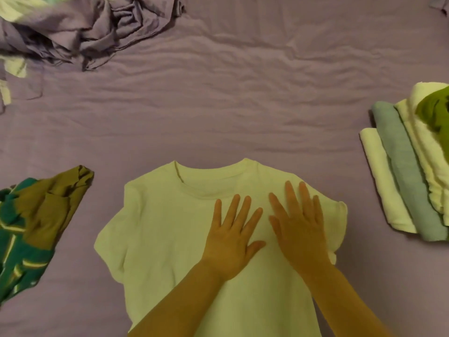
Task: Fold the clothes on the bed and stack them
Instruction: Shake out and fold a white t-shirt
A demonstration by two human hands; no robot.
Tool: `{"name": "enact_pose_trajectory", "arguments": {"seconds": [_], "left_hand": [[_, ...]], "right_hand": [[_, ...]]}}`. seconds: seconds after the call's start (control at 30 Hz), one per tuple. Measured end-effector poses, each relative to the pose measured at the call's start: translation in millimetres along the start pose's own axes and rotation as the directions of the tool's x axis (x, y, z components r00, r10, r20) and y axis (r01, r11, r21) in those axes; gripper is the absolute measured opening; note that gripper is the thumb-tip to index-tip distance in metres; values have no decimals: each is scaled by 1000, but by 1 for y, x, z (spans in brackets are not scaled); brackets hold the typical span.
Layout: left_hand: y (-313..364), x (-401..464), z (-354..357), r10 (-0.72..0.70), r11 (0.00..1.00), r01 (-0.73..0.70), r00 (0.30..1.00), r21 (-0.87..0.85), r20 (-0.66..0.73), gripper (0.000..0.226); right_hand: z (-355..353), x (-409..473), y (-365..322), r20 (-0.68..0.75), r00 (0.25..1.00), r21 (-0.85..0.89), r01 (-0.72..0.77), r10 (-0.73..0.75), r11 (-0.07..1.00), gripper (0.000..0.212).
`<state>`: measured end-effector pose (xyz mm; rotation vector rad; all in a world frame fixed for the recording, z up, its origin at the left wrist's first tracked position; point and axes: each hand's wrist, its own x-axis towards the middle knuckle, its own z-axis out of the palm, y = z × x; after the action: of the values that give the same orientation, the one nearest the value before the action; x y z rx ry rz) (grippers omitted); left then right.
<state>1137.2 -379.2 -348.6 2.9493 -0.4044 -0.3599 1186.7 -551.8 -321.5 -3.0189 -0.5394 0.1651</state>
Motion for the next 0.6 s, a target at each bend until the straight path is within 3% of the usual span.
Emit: {"name": "enact_pose_trajectory", "arguments": {"seconds": [0.1, 0.13, 0.27, 0.37, 0.43, 0.53, 0.6], "left_hand": [[-30, -19, 0, -5, 1000, 5, 1000, 12, -20, 68], [-41, -26, 0, -1, 1000, 1, 1000, 19, -29, 67], [-87, -45, -5, -27, 999, 29, 999, 42, -46, 66], [-120, -55, -13, -113, 992, 117, 991, 46, -71, 65], [-143, -59, -24, -264, 964, 266, 960, 11, -95, 64], [-171, -63, -50, -510, 850, 483, 854, -209, -99, 65], [-187, -61, -61, -626, 684, 573, 779, -452, 40, 72]], "right_hand": [[25, 1, -23, 121, 957, -5, 266, -264, 964, 54], [30, 2, -24, 126, 958, -6, 259, -256, 966, 55], [28, 14, -53, 45, 999, 28, 0, -1, 1000, 59], [32, 18, -108, 72, 974, 87, 210, -217, 974, 57], [37, 26, -127, 73, 952, 70, 291, -296, 954, 56], [36, 45, -140, 61, 992, 30, 111, -113, 993, 57], [29, 51, -162, 46, 994, 55, 100, -102, 993, 59]]}}
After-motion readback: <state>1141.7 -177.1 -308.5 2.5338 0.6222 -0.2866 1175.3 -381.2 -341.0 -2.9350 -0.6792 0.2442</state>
